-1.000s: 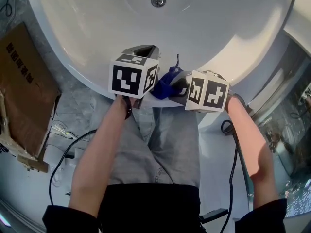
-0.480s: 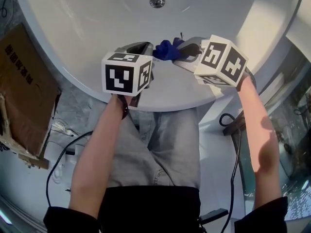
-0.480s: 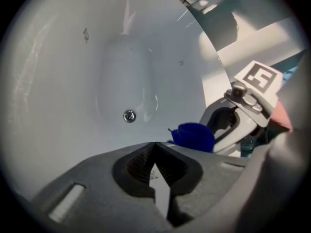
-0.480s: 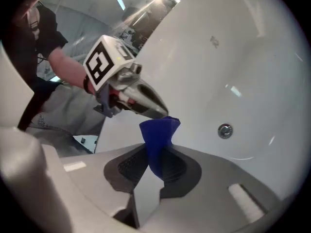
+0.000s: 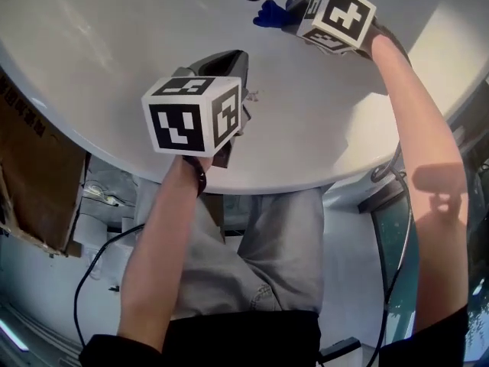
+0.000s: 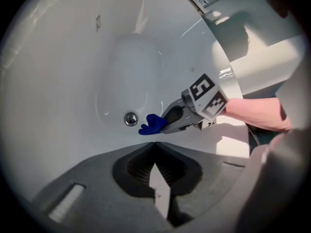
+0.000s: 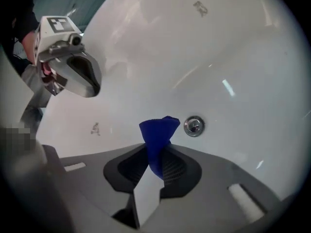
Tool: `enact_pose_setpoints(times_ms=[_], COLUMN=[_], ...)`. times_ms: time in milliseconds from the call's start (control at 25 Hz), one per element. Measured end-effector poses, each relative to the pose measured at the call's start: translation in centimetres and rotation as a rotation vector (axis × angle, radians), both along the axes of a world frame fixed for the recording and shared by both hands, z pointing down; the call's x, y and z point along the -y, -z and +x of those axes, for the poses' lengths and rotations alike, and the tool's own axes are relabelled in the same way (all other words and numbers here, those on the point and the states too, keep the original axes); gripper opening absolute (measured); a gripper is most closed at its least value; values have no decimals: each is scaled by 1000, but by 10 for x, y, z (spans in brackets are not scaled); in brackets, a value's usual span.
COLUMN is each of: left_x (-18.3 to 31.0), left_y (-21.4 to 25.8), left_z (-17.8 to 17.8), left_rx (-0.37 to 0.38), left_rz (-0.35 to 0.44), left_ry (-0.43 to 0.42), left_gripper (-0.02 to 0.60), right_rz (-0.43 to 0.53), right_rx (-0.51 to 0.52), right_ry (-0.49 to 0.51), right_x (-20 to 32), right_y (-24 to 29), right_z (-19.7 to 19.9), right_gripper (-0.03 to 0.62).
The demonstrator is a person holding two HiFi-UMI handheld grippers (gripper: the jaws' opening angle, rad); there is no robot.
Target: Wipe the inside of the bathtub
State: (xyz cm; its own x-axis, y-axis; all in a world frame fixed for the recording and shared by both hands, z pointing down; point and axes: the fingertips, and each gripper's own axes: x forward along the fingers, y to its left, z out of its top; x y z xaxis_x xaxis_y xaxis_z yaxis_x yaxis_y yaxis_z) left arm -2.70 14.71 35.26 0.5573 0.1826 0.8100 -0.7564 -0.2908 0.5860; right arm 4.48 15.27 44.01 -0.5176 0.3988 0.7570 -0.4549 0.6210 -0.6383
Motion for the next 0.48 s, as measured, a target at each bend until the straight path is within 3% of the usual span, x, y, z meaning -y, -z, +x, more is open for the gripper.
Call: enact_pose_setpoints(times_ms=[240,480], left_x=[-22,-28], left_y=[-11,-19], left_z=[0,0], left_rx=[3,32], left_rz=[-63,-88], left_ry=[6,-1], left_gripper=[2,2], right_rz=[-40,-25], right_rx=[-152,-177], right_ry=[-66,104], right_x=[-9,-31], right_y=[-83,-107], right_z=[16,9], right_gripper=[64,64])
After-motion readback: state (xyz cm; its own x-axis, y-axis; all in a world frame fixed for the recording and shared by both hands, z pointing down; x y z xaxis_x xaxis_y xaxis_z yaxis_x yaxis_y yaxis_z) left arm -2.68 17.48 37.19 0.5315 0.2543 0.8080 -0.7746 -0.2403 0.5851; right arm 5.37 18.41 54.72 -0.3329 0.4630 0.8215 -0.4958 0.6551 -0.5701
